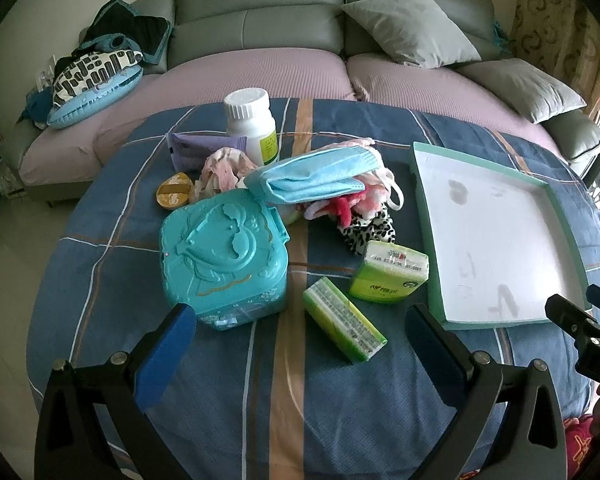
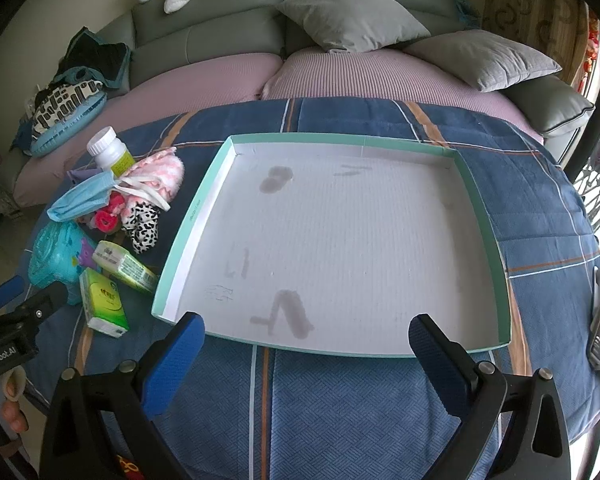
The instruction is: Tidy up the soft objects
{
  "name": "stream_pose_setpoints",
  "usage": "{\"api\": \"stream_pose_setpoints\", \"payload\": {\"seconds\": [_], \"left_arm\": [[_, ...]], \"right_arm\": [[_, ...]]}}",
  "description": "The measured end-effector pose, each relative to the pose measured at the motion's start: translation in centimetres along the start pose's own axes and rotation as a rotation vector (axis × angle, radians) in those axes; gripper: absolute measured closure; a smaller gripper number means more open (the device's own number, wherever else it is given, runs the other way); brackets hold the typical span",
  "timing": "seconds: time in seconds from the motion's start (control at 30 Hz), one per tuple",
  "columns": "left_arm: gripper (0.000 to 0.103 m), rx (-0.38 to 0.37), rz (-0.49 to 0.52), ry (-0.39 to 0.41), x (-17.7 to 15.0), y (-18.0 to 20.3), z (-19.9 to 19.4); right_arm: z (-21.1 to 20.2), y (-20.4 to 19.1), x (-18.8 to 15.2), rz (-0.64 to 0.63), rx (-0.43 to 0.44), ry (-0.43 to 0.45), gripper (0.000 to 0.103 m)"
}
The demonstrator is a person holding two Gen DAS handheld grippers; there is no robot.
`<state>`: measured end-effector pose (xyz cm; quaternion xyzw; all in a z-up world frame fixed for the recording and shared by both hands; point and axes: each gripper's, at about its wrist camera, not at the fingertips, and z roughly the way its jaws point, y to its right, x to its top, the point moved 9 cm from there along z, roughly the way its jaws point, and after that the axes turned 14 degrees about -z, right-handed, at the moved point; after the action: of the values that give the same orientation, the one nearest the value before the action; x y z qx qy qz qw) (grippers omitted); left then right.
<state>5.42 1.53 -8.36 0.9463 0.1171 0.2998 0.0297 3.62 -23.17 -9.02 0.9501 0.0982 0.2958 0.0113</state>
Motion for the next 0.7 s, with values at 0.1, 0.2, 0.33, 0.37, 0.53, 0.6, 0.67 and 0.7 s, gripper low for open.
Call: {"api": "stream_pose_setpoints", "payload": {"seconds": [0.1, 0.2, 0.33, 0.37, 0.53, 0.6, 0.67, 0.7], "left_arm": [[0.0, -0.001, 0.0, -0.001, 0.01, -0.03, 0.03], [0.0, 0.0, -0.002, -0.004, 0.02, -0.11, 0.1], [0.0, -0.002, -0.005, -0.005, 0.0, -0.21, 0.12], [0.0, -0.002, -0.005, -0.006, 0.0, -0.22, 0.13], [0.0, -0.007, -0.007, -0.006, 0.02, -0.26, 0.05], [0.0, -0.008, -0.008, -0.006, 0.08, -0.28, 0.03], [0.0, -0.01, -0.009, -0.006, 0.12, -0.32, -0.01], [0.0, -0.011, -0.011, -0.006, 0.14, -0.34, -0.03]], "right_arm": [[0.02, -0.01, 0.0, 0.0, 0.0, 0.0, 0.0], [0.13, -0.08, -0.07, -0.001, 0.0, -0.002, 0.0], [0.31, -0.17, -0.16, -0.004, -0.001, -0.006, 0.0], [0.34, -0.17, -0.15, -0.005, -0.001, -0.007, 0.0], [0.43, -0.25, -0.12, -0.01, -0.002, -0.012, 0.0], [0.5, -0.29, -0.14, -0.012, -0.002, -0.013, 0.0], [0.51, -0.35, -0.16, -0.015, -0.002, -0.014, 0.0], [0.52, -0.37, -0.16, -0.015, -0.003, -0.014, 0.0]]}}
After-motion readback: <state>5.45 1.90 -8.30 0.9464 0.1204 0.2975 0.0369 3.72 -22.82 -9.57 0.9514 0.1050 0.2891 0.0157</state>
